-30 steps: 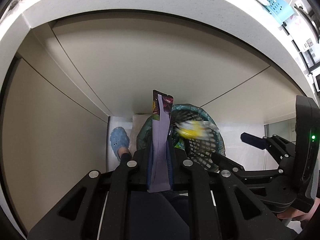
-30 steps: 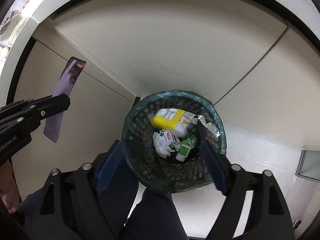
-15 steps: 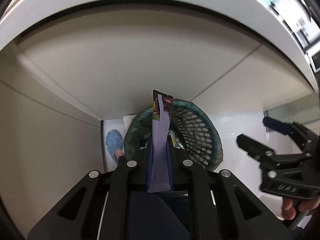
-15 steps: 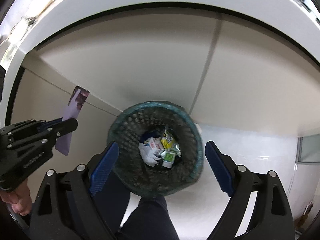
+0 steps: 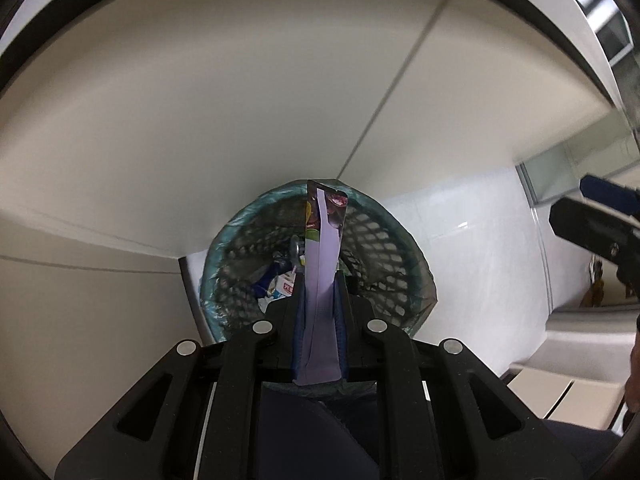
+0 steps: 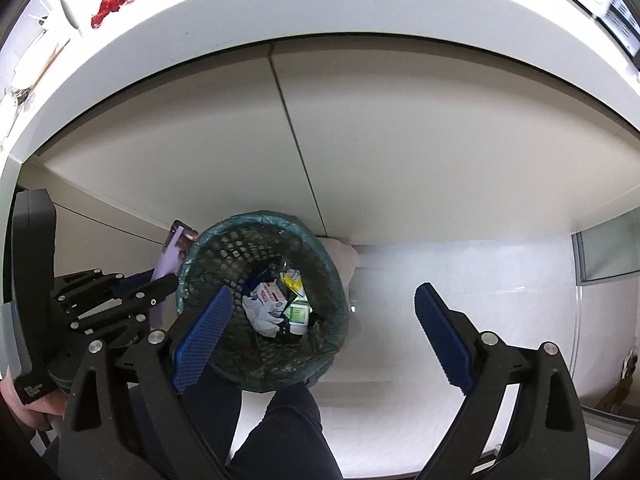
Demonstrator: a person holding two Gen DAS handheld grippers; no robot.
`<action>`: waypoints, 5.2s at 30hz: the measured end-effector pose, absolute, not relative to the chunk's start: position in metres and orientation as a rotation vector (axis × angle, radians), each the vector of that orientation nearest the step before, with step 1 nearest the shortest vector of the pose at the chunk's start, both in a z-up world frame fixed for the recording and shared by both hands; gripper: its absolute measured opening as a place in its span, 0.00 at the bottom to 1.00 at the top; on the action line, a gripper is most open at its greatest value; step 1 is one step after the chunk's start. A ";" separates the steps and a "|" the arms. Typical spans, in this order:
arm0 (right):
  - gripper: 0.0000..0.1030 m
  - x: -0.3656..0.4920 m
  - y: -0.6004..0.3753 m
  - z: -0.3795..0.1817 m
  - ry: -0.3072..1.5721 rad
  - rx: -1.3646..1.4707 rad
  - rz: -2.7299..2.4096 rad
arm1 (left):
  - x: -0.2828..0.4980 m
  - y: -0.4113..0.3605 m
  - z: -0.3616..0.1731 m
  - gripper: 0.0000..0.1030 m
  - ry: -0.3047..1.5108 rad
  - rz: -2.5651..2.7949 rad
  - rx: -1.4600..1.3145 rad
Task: Collect trash
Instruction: 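Open the right tool to drop the yellow bag while the left tool releases the purple packet, then raise both tools back up over the counter, then grasp the bubble wrap with the left tool while the right tool grasps the red mesh net, then carry the bubble wrap and red net down toward the wastebasket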
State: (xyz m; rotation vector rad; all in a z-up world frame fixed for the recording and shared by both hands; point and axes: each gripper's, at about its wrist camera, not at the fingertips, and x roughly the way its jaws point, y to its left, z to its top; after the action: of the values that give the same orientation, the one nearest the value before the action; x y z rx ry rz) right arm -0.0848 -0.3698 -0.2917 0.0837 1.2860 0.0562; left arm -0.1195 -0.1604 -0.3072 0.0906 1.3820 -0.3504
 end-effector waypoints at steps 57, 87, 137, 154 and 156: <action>0.84 0.106 -0.227 -0.117 1.113 0.007 0.168 | 0.091 0.005 -0.080 0.94 1.124 -0.078 -0.059; 0.27 0.165 -0.196 -0.177 1.327 0.041 0.066 | 0.271 -0.036 -0.154 0.53 1.297 -0.080 0.044; 0.15 0.071 -0.284 -0.119 1.181 0.118 0.077 | -0.006 -0.070 -0.089 0.07 1.202 -0.224 -0.068; 0.15 0.005 -0.295 -0.142 1.195 0.118 0.103 | -0.084 -0.093 -0.107 0.07 1.261 -0.275 -0.061; 0.15 -0.001 -0.297 -0.148 1.205 0.116 0.101 | -0.092 -0.096 -0.117 0.07 1.283 -0.279 -0.065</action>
State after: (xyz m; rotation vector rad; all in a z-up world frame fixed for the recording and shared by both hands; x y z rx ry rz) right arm -0.0014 -0.2967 -0.1478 0.1160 1.2052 0.1012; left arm -0.0918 -0.0962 -0.1169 -0.0650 1.2826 -0.2785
